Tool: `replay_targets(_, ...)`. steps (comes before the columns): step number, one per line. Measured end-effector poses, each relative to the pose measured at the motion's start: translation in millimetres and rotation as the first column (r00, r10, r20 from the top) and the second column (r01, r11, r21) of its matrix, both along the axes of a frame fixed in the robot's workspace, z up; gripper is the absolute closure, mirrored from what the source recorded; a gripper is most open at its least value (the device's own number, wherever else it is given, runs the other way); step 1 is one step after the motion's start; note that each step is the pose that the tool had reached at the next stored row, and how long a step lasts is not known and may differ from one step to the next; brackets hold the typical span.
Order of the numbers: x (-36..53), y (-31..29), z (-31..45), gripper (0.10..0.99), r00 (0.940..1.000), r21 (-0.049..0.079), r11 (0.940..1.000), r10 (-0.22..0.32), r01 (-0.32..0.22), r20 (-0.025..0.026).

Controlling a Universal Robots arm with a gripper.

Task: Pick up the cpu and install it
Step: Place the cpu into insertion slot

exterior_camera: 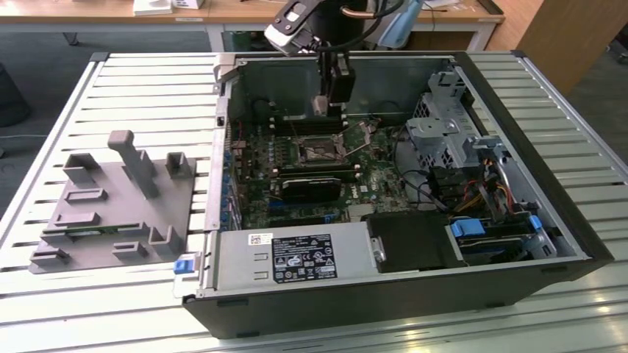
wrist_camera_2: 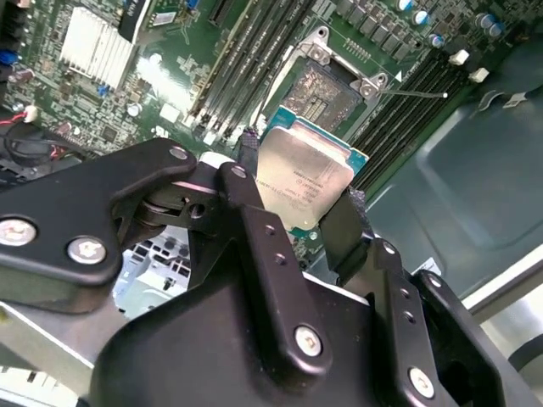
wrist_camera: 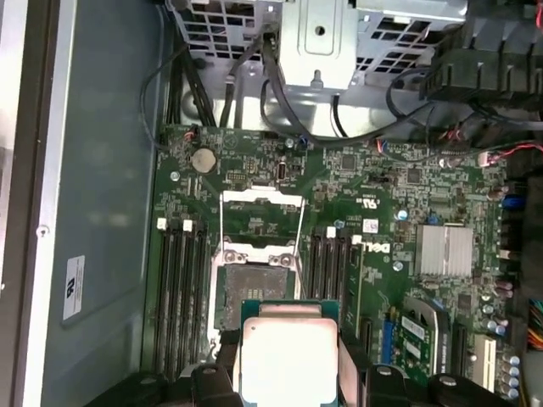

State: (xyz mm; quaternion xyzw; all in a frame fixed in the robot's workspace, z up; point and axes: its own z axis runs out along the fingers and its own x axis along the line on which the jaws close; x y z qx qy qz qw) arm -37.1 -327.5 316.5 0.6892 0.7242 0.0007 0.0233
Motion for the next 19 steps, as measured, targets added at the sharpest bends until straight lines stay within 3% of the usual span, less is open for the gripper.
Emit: replay_targets(19, 0.0, 6.7, -34.4, 0.545, 1.0000, 0.000, 1.0000, 0.001, -0.001, -0.0008)
